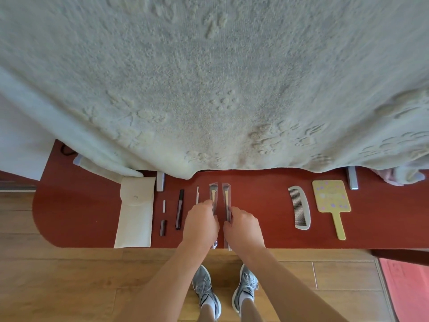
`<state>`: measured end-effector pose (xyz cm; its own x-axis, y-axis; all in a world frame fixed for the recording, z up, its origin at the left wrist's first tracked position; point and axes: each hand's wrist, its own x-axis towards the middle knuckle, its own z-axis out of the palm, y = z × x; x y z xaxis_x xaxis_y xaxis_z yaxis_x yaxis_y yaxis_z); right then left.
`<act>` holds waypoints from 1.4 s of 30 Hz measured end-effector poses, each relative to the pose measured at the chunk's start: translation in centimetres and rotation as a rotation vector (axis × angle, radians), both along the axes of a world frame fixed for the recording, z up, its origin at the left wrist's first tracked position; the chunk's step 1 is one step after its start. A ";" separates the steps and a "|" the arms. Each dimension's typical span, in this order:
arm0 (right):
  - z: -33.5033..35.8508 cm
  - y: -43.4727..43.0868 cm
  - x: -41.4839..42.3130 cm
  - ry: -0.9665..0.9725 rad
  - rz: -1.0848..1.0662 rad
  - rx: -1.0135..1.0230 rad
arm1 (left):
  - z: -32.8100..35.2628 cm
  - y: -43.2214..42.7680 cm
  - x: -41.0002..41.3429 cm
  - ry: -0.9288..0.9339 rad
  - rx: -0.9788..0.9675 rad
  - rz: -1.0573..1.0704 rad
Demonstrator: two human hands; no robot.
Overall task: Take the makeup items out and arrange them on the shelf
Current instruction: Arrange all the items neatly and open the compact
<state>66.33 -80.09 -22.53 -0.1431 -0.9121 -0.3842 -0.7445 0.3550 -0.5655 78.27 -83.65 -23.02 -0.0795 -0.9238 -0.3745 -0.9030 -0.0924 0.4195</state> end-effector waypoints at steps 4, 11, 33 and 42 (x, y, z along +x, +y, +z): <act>-0.2 0.0 -0.7 0.027 -0.020 0.001 | -0.2 0.2 -0.4 0.042 -0.005 0.015; -0.2 0.2 -1.9 0.021 -0.053 0.021 | -0.3 0.4 -1.3 0.078 -0.036 0.006; -0.2 0.5 -4.1 0.049 -0.048 -0.002 | -0.3 0.6 -3.6 0.082 -0.038 -0.005; -0.4 0.4 -4.2 0.037 -0.044 -0.001 | -0.3 0.7 -3.6 0.102 -0.037 0.000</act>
<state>62.15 -79.67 -22.91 -0.1971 -0.9050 -0.3769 -0.7488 0.3871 -0.5380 74.67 -82.94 -23.31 -0.1155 -0.9369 -0.3301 -0.8555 -0.0750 0.5123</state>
